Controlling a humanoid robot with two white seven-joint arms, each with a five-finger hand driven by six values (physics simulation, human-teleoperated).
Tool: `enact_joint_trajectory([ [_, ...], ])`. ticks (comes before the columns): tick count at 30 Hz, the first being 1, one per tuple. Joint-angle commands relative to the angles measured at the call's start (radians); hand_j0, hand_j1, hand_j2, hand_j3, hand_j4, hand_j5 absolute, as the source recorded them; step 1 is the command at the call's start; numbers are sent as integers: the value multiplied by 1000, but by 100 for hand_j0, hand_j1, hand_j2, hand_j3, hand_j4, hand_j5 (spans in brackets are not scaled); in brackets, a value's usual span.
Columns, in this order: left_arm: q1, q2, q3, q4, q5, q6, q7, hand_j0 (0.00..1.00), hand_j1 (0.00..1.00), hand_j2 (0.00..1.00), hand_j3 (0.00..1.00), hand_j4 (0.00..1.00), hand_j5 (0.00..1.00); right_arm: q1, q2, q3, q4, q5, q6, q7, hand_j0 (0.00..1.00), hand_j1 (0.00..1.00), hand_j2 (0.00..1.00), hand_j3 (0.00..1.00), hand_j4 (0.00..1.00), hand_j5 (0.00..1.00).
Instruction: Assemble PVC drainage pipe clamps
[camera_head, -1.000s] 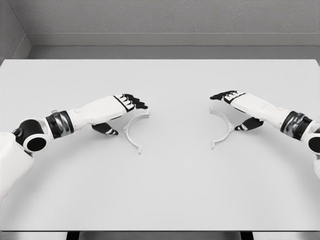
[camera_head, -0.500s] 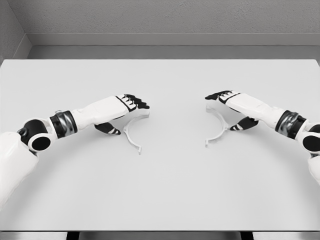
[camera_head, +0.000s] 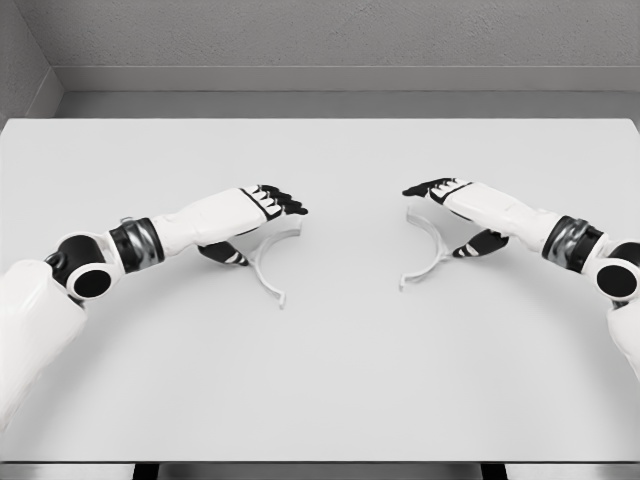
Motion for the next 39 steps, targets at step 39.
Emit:
enact_joint_trajectory([
  [39,-3,-116,2,-18,6,2,-44,100,100,100,100,100,100,-141,85,83,128,-4,2,-5,100,100,100,100,100,100],
])
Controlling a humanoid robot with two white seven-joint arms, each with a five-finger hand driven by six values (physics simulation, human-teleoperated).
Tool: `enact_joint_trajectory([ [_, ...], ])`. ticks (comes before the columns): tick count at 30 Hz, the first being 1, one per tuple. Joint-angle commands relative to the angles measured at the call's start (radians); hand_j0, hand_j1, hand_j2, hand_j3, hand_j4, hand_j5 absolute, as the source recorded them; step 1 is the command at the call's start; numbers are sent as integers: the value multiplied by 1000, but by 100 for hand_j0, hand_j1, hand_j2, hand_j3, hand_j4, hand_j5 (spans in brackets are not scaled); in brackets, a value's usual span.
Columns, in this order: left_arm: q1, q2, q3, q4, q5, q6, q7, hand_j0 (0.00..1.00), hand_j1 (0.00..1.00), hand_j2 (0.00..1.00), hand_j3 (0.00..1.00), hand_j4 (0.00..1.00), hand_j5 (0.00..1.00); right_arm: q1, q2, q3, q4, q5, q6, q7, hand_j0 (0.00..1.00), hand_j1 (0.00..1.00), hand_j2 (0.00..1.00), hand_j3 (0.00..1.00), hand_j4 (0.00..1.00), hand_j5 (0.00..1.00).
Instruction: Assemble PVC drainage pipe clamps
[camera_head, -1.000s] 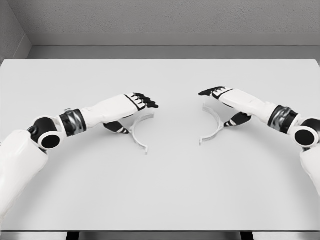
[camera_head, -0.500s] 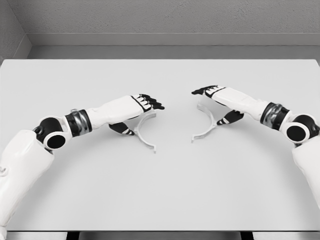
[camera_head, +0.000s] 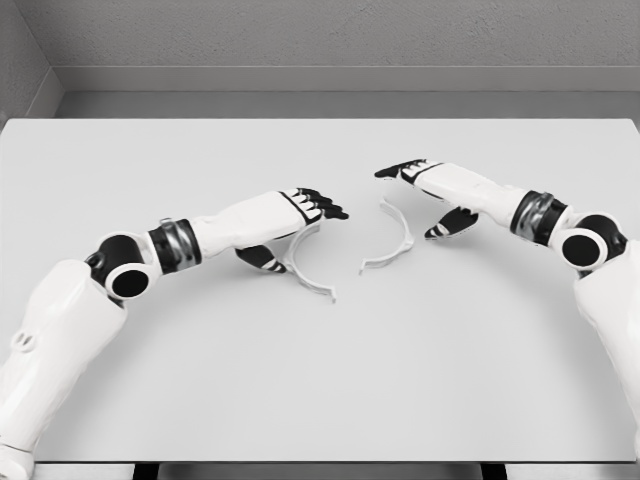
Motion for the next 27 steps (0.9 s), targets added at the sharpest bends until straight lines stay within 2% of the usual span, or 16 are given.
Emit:
enact_joint_trajectory([
  [1,0,-5,1,-4,8,2,0,100,100,100,100,100,100,-2,8,0,2,-7,2,-1,100,100,100,100,100,100],
  [7,2,4,10,0,8,2,0,100,100,100,100,100,100,-37,18,2,8,-7,2,-3,100,100,100,100,100,100],
  [9,0,18,12,4,10,2,2,100,100,100,100,100,100,-63,35,20,56,-7,2,-3,100,100,100,100,100,100],
  [16,-17,124,17,12,23,2,5,100,100,100,100,100,100,-100,69,23,123,11,2,-3,100,100,100,100,100,100],
  [24,-29,162,37,10,51,2,5,100,100,100,100,100,100,-146,97,29,189,37,2,-4,100,100,100,100,100,100],
  [27,-29,163,38,10,52,2,5,100,100,100,100,100,100,-149,100,29,192,45,2,-6,100,100,100,100,100,100],
])
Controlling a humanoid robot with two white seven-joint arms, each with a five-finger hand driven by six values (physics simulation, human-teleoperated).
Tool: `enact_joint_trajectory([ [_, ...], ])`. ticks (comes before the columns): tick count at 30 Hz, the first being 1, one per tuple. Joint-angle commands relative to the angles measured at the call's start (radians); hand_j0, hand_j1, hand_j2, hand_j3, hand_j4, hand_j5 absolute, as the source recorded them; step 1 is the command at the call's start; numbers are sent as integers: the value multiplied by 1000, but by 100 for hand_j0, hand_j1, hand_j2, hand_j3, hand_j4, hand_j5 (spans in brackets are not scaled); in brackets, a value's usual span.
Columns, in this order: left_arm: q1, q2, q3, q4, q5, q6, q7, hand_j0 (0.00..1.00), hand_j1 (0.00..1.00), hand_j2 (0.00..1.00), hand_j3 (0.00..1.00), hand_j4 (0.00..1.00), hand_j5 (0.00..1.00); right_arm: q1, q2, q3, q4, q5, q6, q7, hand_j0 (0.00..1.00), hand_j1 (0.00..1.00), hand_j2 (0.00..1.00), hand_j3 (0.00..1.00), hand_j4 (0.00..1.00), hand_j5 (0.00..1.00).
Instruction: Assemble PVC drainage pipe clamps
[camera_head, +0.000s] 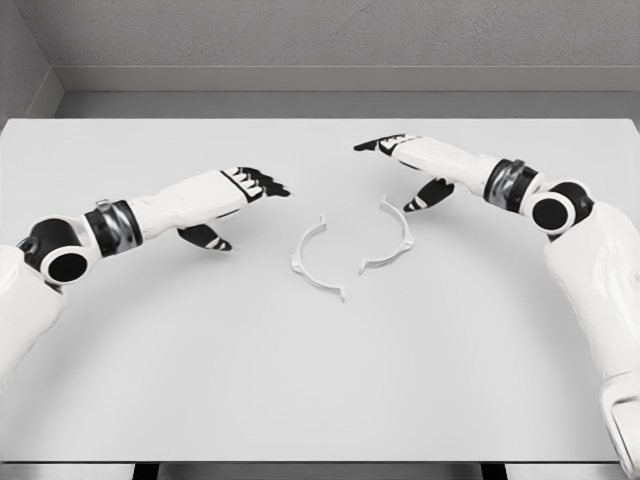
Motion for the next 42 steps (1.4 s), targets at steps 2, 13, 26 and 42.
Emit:
enact_joint_trajectory([
  [2,-2,31,11,0,13,2,2,100,100,100,100,100,100,-17,7,-1,31,1,3,-1,100,100,100,100,100,100],
  [13,3,143,44,6,103,2,2,100,100,100,100,100,100,-63,20,-6,125,68,3,-24,100,100,100,100,100,100],
  [26,3,165,46,7,103,2,2,100,100,100,100,100,100,-72,49,7,132,108,3,-41,100,100,100,100,100,100],
  [42,2,180,55,14,103,2,2,100,100,100,100,100,100,-84,92,37,135,116,3,-39,100,100,100,100,100,100],
])
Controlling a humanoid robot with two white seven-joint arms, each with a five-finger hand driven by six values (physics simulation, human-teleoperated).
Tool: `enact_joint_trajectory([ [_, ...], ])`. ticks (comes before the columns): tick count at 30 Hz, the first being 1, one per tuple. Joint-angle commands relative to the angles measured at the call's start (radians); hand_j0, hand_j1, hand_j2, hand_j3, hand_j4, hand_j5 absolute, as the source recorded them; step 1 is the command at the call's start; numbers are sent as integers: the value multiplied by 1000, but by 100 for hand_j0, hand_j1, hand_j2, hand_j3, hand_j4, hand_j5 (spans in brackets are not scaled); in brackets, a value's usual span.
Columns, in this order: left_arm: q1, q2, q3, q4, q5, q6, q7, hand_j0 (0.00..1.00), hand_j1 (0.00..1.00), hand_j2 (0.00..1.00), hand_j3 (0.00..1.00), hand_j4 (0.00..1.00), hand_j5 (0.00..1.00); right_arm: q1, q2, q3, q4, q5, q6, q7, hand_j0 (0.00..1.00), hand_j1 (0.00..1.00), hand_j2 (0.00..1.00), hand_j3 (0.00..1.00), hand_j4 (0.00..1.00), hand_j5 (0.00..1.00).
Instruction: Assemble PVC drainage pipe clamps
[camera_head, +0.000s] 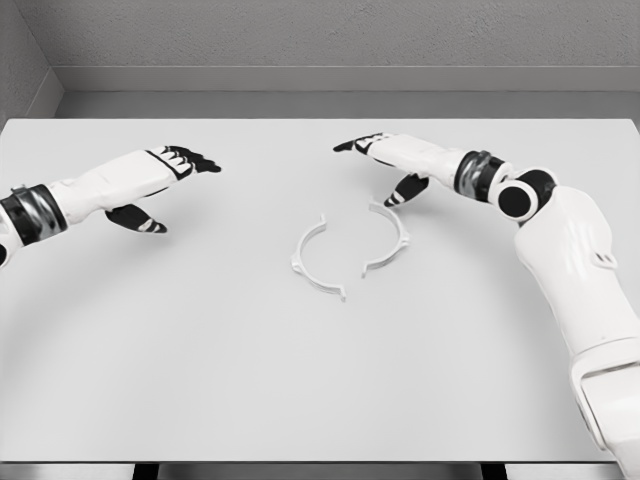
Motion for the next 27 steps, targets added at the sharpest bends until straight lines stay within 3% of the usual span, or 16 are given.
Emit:
enact_joint_trajectory([
  [1,0,8,2,7,8,2,1,100,100,100,100,100,100,0,5,3,-2,-6,2,0,100,100,100,100,100,100],
  [18,0,6,2,6,12,2,1,100,100,100,100,100,100,-31,46,66,-13,-6,2,5,100,100,100,100,100,100],
  [21,2,8,2,6,12,2,1,100,100,100,100,100,100,-29,39,54,-55,-12,2,5,100,100,100,100,100,100],
  [25,0,8,2,6,14,2,1,100,100,100,100,100,100,-37,17,11,-43,-9,2,3,100,100,100,100,100,100],
  [27,0,8,2,6,14,2,1,100,100,100,100,100,100,-51,5,9,3,-9,2,-1,100,100,100,100,100,100],
])
